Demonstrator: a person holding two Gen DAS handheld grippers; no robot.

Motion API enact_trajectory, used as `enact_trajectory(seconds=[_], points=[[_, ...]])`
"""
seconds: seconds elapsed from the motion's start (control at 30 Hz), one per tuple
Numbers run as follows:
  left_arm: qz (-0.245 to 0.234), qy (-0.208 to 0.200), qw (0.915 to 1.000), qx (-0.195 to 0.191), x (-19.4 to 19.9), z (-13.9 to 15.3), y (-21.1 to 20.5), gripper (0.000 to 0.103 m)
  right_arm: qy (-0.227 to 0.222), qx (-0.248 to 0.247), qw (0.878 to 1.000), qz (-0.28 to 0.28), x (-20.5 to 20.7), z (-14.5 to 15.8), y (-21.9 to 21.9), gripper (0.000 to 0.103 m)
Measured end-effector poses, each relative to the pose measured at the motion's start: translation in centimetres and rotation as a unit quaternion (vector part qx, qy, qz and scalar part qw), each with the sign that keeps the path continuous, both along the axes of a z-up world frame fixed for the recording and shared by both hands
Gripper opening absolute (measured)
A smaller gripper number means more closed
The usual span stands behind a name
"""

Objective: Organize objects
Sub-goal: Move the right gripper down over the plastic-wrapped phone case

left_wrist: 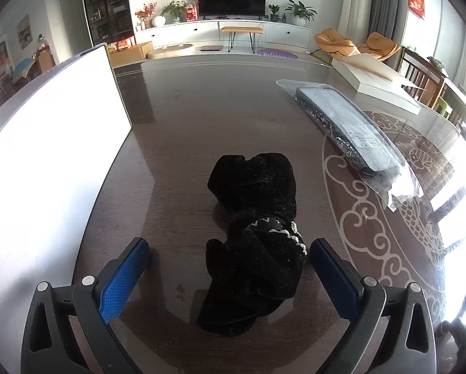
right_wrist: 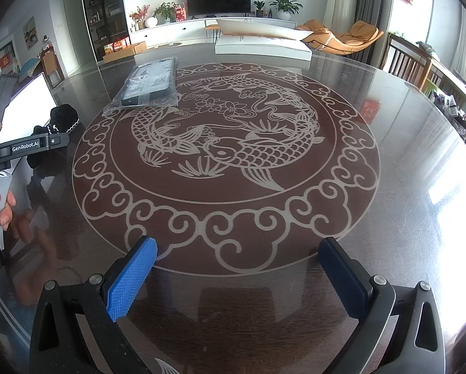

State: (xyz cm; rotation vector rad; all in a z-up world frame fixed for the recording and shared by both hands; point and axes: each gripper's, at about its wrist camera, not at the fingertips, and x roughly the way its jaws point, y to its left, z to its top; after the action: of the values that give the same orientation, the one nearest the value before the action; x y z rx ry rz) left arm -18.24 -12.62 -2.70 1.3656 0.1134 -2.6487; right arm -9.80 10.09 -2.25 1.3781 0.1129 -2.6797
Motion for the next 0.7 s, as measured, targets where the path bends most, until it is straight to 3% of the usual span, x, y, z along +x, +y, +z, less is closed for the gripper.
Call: enact_trajectory(seconds=[0.4, 0.47, 0.53, 0.6, 0.7], points=[[0.0, 0.0, 1.0, -0.001, -0.1, 0.0, 0.1, 0.103, -0.001, -0.001, 1.0, 0.001, 0.0, 0.0, 0.0, 0.103], [0.0, 0.0, 1.0, -0.001, -0.1, 0.0, 0.2, 0.103, -0.019, 0.001, 1.0, 0.008, -0.4, 0.1, 0.0, 0.103], [0.0, 0.0, 1.0, -0.001, -0.1, 0.0, 0.1, 0.103, -0.035, -0.031, 0.999, 0.01, -1.8, 1.0, 0.0, 0.103], [0.0, 0.0, 1.0, -0.001, -0.1, 0.0, 0.1, 0.103, -0.008, -0.072, 0.997, 0.013, -3.9, 3.3, -0.9, 0.103], [0.0, 0.0, 1.0, -0.002, -0.1, 0.0, 0.1, 0.103, 0.005, -0.095, 0.994, 0.054, -8.8, 5.9, -4.8, 0.103]])
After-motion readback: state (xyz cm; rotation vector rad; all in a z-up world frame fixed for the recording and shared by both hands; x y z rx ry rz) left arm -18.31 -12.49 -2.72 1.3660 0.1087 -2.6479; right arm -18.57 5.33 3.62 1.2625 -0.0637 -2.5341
